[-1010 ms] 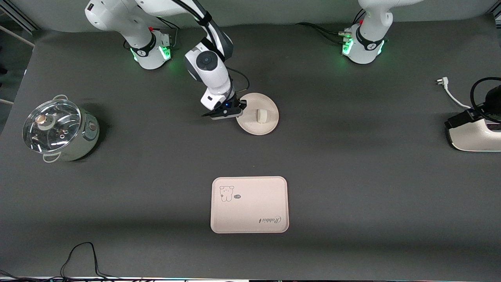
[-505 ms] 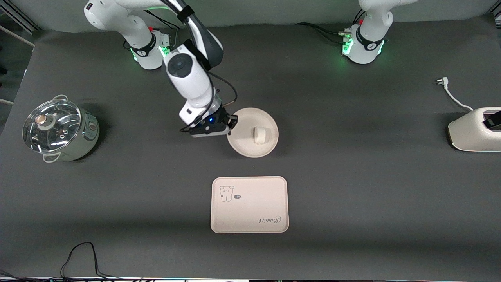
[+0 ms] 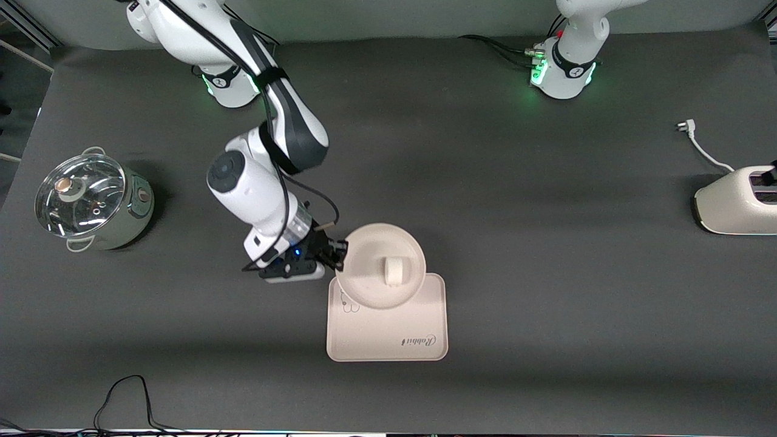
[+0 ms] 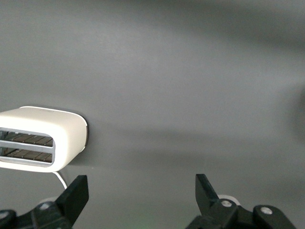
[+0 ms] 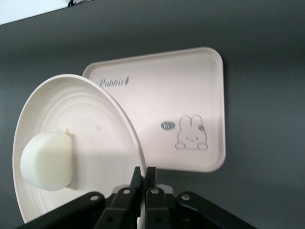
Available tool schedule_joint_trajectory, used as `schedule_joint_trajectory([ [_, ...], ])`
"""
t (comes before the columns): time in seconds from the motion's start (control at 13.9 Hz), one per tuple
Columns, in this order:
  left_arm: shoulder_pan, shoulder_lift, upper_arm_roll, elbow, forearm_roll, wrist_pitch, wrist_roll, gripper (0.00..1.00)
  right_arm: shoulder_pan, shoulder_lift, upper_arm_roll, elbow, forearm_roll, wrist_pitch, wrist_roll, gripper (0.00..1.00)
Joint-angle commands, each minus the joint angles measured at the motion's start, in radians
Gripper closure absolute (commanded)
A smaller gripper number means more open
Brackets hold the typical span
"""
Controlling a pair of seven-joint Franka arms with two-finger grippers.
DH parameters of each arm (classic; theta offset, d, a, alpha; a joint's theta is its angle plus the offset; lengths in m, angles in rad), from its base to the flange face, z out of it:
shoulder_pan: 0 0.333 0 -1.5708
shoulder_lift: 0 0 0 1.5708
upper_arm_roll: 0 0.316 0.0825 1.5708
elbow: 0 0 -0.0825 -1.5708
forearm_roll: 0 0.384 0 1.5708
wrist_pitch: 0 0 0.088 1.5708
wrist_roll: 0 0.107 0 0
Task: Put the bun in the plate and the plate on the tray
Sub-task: 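Carry the plate with the right gripper onto the bunny tray, then open the right gripper to release the plate on the tray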
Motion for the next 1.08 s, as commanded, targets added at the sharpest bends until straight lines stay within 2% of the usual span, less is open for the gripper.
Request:
schedule_joint_trajectory([
  [0.0, -0.070, 0.005, 0.006, 0.001, 0.036, -0.045, 0.010, 0.00, -0.032, 0.227, 0.010, 0.265, 0.035, -0.021, -0.016, 1.00],
  [0.22, -0.160, 0.002, 0.006, -0.036, 0.081, -0.021, -0.062, 0.00, -0.083, 0.360, 0.019, 0.414, 0.035, -0.022, -0.018, 1.00],
  [0.36, -0.225, -0.015, 0.003, -0.061, 0.092, -0.014, -0.113, 0.00, -0.117, 0.409, 0.054, 0.462, 0.032, -0.021, -0.019, 1.00],
  [0.58, -0.218, -0.064, 0.003, -0.143, 0.093, 0.024, -0.111, 0.00, -0.134, 0.437, 0.071, 0.480, 0.032, -0.012, -0.021, 1.00],
  [0.65, -0.218, -0.067, 0.003, -0.153, 0.093, 0.024, -0.111, 0.00, -0.134, 0.439, 0.071, 0.480, 0.032, -0.012, -0.021, 0.73],
  [0.72, -0.216, -0.065, 0.006, -0.153, 0.093, 0.022, -0.113, 0.00, -0.134, 0.437, 0.071, 0.477, 0.032, -0.012, -0.026, 0.02],
  [1.01, -0.208, -0.050, 0.011, -0.148, 0.089, 0.030, -0.111, 0.00, -0.132, 0.379, 0.069, 0.458, 0.027, -0.045, -0.029, 0.00],
])
